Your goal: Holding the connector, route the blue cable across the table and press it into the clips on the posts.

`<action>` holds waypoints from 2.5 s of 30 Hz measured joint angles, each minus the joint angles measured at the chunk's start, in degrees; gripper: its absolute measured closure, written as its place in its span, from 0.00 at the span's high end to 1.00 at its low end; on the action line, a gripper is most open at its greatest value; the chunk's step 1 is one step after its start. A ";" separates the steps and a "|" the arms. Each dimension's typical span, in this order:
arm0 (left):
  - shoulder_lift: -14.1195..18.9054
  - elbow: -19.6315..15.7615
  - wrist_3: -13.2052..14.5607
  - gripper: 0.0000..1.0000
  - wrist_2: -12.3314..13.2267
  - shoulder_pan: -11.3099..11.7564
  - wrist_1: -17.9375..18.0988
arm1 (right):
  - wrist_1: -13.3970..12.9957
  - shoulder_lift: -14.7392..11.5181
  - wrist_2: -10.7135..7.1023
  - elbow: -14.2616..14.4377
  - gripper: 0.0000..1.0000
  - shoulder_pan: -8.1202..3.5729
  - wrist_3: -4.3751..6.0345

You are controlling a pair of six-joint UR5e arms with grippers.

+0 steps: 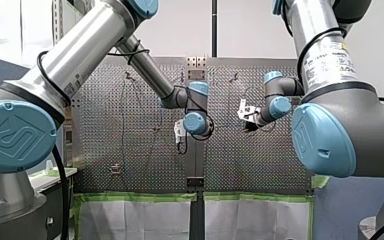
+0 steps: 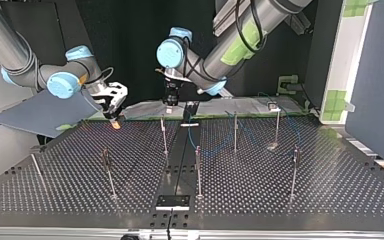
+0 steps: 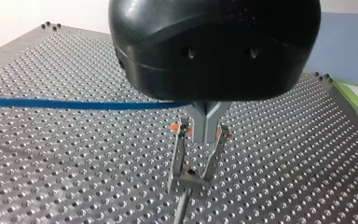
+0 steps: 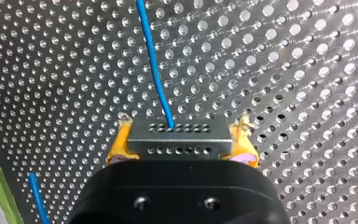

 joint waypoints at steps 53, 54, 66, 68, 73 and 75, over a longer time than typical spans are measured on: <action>-5.48 10.20 4.05 1.00 10.33 10.14 -5.91 | -1.28 0.52 -1.27 -2.89 0.00 -2.17 -0.01; -5.41 10.21 4.46 1.00 10.31 10.05 -6.34 | -1.25 0.53 -1.28 -2.89 0.00 -2.13 -0.01; -2.42 10.17 8.43 1.00 6.79 7.52 -11.93 | -1.14 0.64 -1.11 -2.34 0.00 -2.13 -0.03; -1.50 10.17 8.40 1.00 6.24 6.62 -12.87 | -1.20 0.70 -1.08 -2.08 0.00 -2.19 -0.01; -0.28 10.17 8.54 1.00 5.31 4.45 -15.08 | -1.23 0.73 -1.20 -1.88 0.00 -2.28 0.11; -0.13 10.17 8.79 1.00 4.47 3.39 -16.12 | -1.23 0.74 -1.24 -1.87 0.00 -2.29 0.13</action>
